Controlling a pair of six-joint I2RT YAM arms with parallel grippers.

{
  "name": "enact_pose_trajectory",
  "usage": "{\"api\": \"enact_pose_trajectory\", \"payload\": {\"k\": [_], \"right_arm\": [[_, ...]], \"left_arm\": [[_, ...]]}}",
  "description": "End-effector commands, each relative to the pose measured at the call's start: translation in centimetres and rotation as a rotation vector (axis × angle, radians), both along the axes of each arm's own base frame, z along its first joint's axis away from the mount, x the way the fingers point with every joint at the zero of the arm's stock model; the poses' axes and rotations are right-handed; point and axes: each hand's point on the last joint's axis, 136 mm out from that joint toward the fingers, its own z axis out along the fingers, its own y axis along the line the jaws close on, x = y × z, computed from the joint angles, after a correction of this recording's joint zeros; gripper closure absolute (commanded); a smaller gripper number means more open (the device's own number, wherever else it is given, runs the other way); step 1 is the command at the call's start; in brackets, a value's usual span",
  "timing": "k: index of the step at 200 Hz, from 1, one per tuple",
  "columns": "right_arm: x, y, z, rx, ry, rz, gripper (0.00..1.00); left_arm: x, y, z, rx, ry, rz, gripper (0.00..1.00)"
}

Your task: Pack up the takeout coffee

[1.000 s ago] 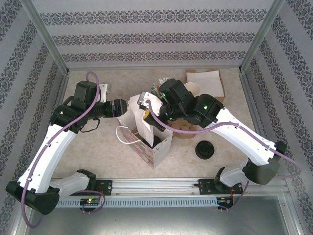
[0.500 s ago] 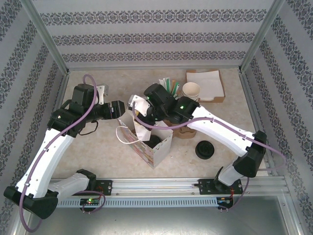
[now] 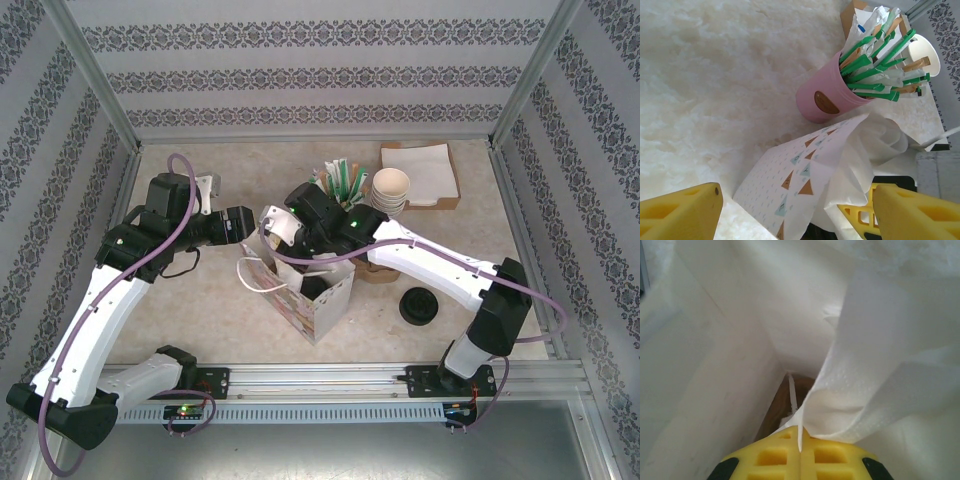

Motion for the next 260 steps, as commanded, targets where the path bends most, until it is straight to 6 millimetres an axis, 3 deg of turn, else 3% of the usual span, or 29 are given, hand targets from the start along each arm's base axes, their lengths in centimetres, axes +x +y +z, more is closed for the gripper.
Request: {"api": "enact_pose_trajectory", "payload": {"k": [1,36,66,145,181,230,260], "right_arm": [[-0.1,-0.1,-2.4,-0.040,0.033,-0.006,1.00],[0.2,-0.1,-3.7,-0.061,0.069,-0.016,1.00],[0.4,0.2,-2.9,-0.028,0.072,-0.022,0.96],[-0.6,0.1,4.9,0.147,0.014,-0.027,0.54],[-1.7,-0.6,9.3,0.259,-0.013,-0.045,0.49],[-2.5,-1.6,12.2,0.335,-0.015,-0.075,0.48],[-2.9,-3.1,15.4,0.409,-0.065,-0.115,0.51]], "left_arm": [[-0.1,0.0,0.6,-0.006,-0.032,0.009,0.20],[-0.2,0.0,0.8,-0.006,-0.037,0.005,0.20],[-0.2,0.1,1.0,0.000,-0.042,0.005,0.20],[-0.4,0.8,1.5,0.015,-0.070,0.034,0.20],[-0.2,0.8,2.1,0.005,-0.092,0.037,0.20],[0.0,0.5,2.3,-0.008,-0.102,0.032,0.20],[0.3,0.1,3.0,-0.017,-0.130,0.006,0.19]]}}
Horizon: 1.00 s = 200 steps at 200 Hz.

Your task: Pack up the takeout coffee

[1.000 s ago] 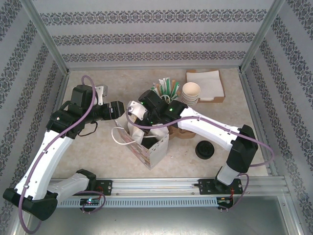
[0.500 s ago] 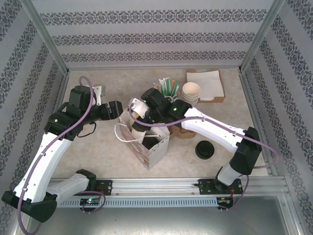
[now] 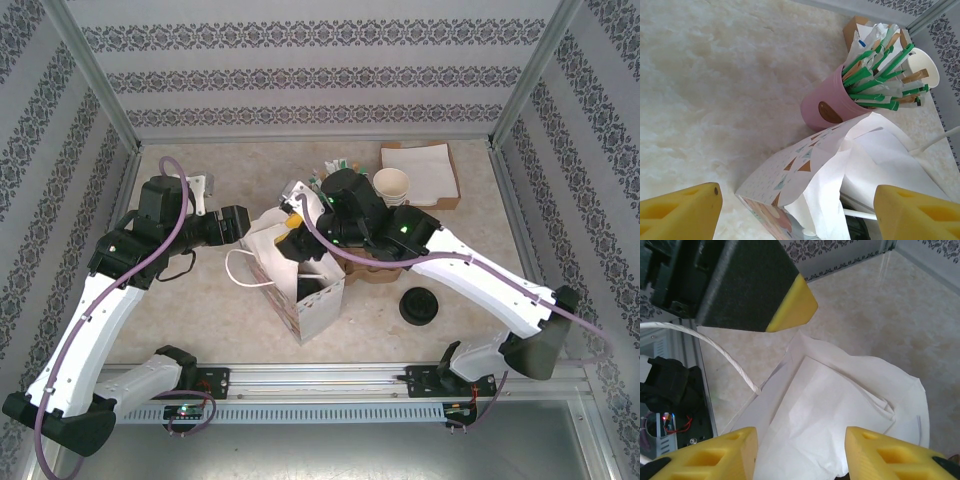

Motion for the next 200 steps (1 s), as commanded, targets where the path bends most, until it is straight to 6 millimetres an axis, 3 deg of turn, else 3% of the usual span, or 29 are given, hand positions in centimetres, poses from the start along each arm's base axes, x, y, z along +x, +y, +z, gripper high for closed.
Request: {"api": "enact_pose_trajectory", "payload": {"k": [1,18,40,73,93,116,133,158,177,200], "right_arm": [[-0.8,-1.0,4.7,0.114,-0.054,-0.036,0.51],[-0.3,-2.9,7.0,0.164,-0.117,-0.122,0.46],[0.9,-6.8,9.6,0.201,-0.233,-0.294,0.38],[2.4,-14.6,12.0,0.258,-0.401,-0.597,0.15],[3.7,-20.1,11.5,0.272,-0.451,-0.814,0.08],[5.5,-26.6,9.0,0.234,-0.460,-1.058,0.04],[7.2,-31.4,6.1,0.189,-0.411,-1.227,0.02],[9.2,-38.2,1.3,0.210,-0.296,-1.442,0.02],[10.1,-42.7,-2.2,0.274,-0.200,-1.566,0.02],[11.0,-46.0,-6.5,0.206,-0.210,-1.638,0.02]], "left_arm": [[0.5,-0.8,1.9,-0.027,-0.078,-0.031,0.19],[0.6,-1.3,3.1,-0.037,-0.126,-0.067,0.17],[0.7,-2.0,5.4,-0.057,-0.230,-0.115,0.12],[1.5,-1.6,8.6,-0.057,-0.413,-0.101,0.04],[2.9,-0.7,9.2,-0.007,-0.474,-0.040,0.00],[5.6,1.6,8.5,0.101,-0.501,0.106,0.00],[8.7,5.4,7.3,0.175,-0.448,0.323,0.00],[12.5,10.2,5.6,0.114,-0.362,0.498,0.00],[13.2,14.3,3.6,0.143,-0.347,0.661,0.00],[13.1,16.0,0.9,0.264,-0.340,0.681,0.00]]}}
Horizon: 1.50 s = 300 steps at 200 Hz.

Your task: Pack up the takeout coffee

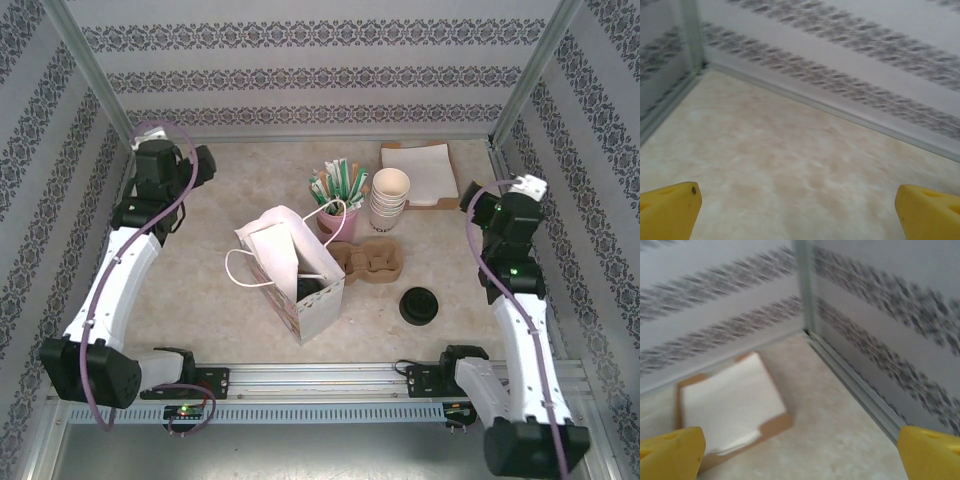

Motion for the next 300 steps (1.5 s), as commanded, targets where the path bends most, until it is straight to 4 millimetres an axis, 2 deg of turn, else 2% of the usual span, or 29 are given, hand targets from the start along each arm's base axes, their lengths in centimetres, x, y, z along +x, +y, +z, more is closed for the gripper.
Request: {"api": "enact_pose_trajectory", "payload": {"k": [1,20,47,71,97,102,106,131,150,157,199,221,232,235,245,253,266,300], "right_arm": [[1.5,-1.1,-2.1,0.040,-0.063,0.008,0.02],[2.2,-2.1,-5.4,0.000,-0.044,-0.032,0.02],[3.2,-0.6,-8.9,0.018,0.027,0.061,0.02],[2.9,1.0,-10.3,-0.070,0.030,0.128,0.02],[2.1,2.1,-11.4,-0.154,0.011,0.142,0.02],[2.3,2.4,-10.9,-0.170,-0.014,0.150,0.02],[2.0,2.8,-12.1,-0.173,0.001,0.165,0.02],[2.6,4.3,-13.7,-0.182,0.023,0.233,0.02],[2.9,5.0,-15.3,-0.173,0.026,0.257,0.02],[3.0,5.0,-15.7,-0.170,0.023,0.257,0.02],[4.4,4.6,-15.2,-0.200,-0.006,0.242,0.02],[5.3,4.5,-15.7,-0.201,0.038,0.263,0.02],[5.4,4.4,-15.8,-0.187,0.047,0.269,0.02],[5.3,4.5,-15.8,-0.187,0.042,0.276,0.02],[5.2,4.7,-15.8,-0.185,0.034,0.290,0.02],[5.2,5.1,-15.8,-0.185,0.029,0.317,0.02],[5.1,5.4,-15.8,-0.181,0.027,0.332,0.02],[5.2,6.5,-15.2,-0.103,-0.056,0.359,0.02]], "left_arm": [[-0.3,2.2,1.0,0.074,-0.086,0.090,0.00],[-0.9,3.3,-1.9,0.110,-0.049,0.146,0.00],[-1.0,3.9,-7.6,0.116,-0.050,0.181,0.00],[-1.7,4.6,-12.3,0.127,0.007,0.230,0.00],[-1.4,4.6,-15.6,0.205,0.098,0.189,0.00],[-1.4,4.7,-16.2,0.218,0.109,0.190,0.00],[-1.4,4.8,-16.6,0.230,0.114,0.188,0.00],[-1.2,4.5,-19.2,0.323,0.119,0.117,0.00],[-1.0,4.1,-19.8,0.351,-0.030,0.089,0.00],[-0.9,3.7,-20.1,0.363,-0.027,0.052,0.00],[0.8,1.3,-21.0,0.358,0.007,-0.106,0.00],[0.3,0.5,-21.1,0.341,-0.033,-0.151,0.00],[-0.2,0.1,-21.9,0.334,-0.047,-0.181,0.00],[0.0,0.0,-21.4,0.345,-0.086,-0.182,0.00],[-0.4,-0.5,-21.6,0.347,-0.101,-0.208,0.00],[-0.7,-0.2,-21.9,0.337,-0.066,-0.193,0.00],[-0.1,0.6,-21.6,0.353,-0.083,-0.147,0.00],[-0.1,0.7,-21.8,0.339,-0.059,-0.142,0.00]]}}
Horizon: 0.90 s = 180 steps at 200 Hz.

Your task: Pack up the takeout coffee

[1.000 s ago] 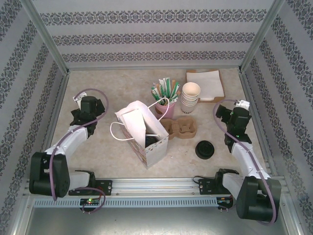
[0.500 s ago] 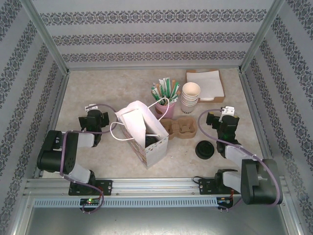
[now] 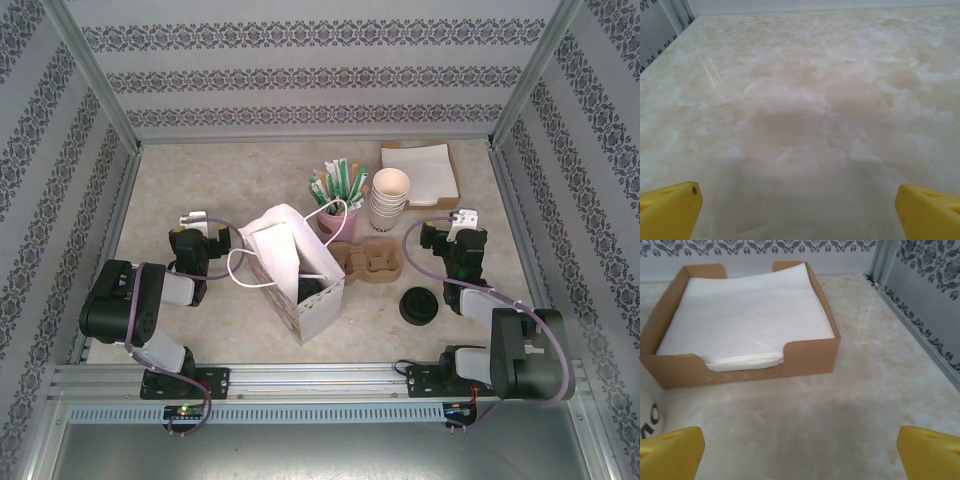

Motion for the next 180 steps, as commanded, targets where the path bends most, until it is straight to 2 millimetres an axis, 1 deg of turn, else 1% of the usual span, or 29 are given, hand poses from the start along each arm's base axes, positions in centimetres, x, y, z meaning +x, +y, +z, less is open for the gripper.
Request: {"api": "enact_pose_trajectory", "payload": {"k": [1,22,35,44,57,68,76,78,85,97,110,180], "right_arm": [[0.4,0.9,1.7,0.067,-0.098,0.042,0.02],[0.8,0.7,1.5,0.049,-0.096,0.015,0.02],[1.3,0.9,1.2,0.053,-0.109,0.020,0.02],[1.6,1.0,0.7,0.056,-0.113,0.019,0.02],[2.3,0.9,-0.8,0.050,-0.086,0.008,0.02],[3.1,1.5,-1.0,0.013,-0.080,0.014,0.02],[2.9,1.8,-1.8,-0.013,-0.025,0.011,0.02],[3.3,1.8,-1.1,-0.016,-0.033,0.009,0.02],[3.6,1.8,-0.7,-0.018,-0.036,0.005,0.02],[3.6,1.8,-0.7,-0.022,-0.058,0.000,0.02],[3.6,1.8,-0.9,-0.021,-0.031,0.000,0.02],[3.6,1.8,-0.8,-0.016,-0.042,0.007,0.02]], "left_arm": [[0.9,0.4,1.8,0.004,-0.066,0.011,0.00],[0.9,0.4,1.8,0.007,-0.071,0.010,0.00],[0.9,0.4,1.9,0.009,-0.076,0.009,0.00],[0.9,0.4,1.9,0.007,-0.072,0.010,0.00],[0.9,0.4,1.8,0.008,-0.074,0.010,0.00],[0.9,0.4,1.9,0.006,-0.074,0.009,0.00],[0.9,0.4,1.9,0.007,-0.073,0.009,0.00],[0.9,0.4,1.9,0.007,-0.074,0.009,0.00],[0.9,0.4,1.9,0.007,-0.074,0.009,0.00],[0.9,0.4,1.8,0.007,-0.072,0.009,0.00],[0.9,0.5,1.8,0.004,-0.069,0.011,0.00],[0.9,0.4,1.9,0.008,-0.074,0.007,0.00]]}}
